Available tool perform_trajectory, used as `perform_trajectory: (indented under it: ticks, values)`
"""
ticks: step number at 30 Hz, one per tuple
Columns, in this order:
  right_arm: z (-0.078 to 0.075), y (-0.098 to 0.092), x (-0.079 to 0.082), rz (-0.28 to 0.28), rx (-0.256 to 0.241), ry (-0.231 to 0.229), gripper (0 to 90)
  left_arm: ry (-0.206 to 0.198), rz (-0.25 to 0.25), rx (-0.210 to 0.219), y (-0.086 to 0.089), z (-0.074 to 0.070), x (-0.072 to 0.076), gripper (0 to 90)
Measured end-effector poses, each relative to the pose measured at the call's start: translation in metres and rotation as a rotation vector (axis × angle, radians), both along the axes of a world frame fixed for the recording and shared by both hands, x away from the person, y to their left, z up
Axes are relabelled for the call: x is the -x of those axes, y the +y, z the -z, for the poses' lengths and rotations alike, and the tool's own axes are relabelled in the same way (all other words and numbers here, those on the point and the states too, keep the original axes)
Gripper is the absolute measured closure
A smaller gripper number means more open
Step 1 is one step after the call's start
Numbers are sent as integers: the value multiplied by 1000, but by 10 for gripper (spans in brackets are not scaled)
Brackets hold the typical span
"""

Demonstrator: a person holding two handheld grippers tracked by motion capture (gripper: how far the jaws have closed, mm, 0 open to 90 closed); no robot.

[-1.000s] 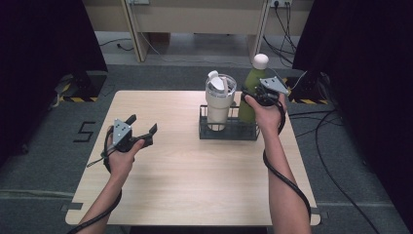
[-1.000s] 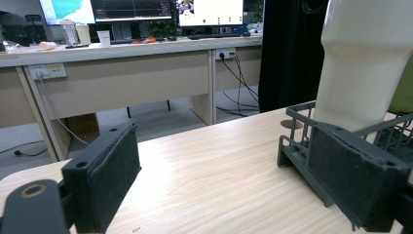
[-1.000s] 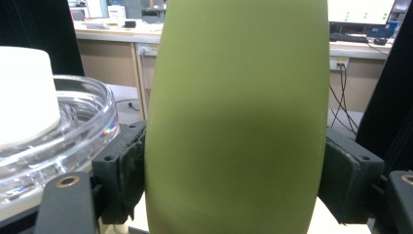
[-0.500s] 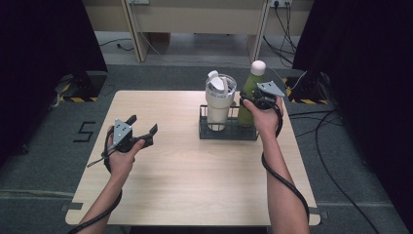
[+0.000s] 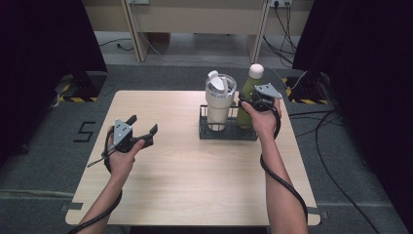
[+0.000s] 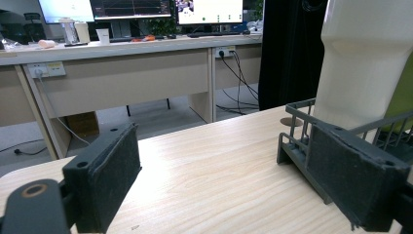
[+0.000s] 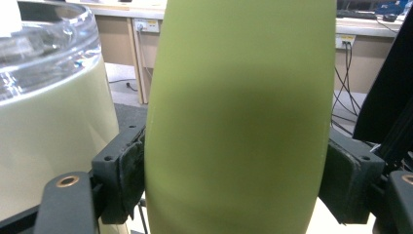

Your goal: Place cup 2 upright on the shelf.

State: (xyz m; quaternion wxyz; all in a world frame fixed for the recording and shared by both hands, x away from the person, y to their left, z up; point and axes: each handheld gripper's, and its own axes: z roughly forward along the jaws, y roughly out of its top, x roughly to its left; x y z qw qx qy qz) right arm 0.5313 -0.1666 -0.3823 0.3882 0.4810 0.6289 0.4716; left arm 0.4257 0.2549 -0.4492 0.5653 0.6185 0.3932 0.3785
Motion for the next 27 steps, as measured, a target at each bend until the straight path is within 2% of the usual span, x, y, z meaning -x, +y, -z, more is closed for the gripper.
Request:
perform_trajectory:
  ticks: [15,27]
  values:
    - [4,2,3,-3,-1,-19,214,0,1,0,-1,0,0,119]
    - [6,2,4,-3,-29,-14,97,5,1,0,-1,1,0,119]
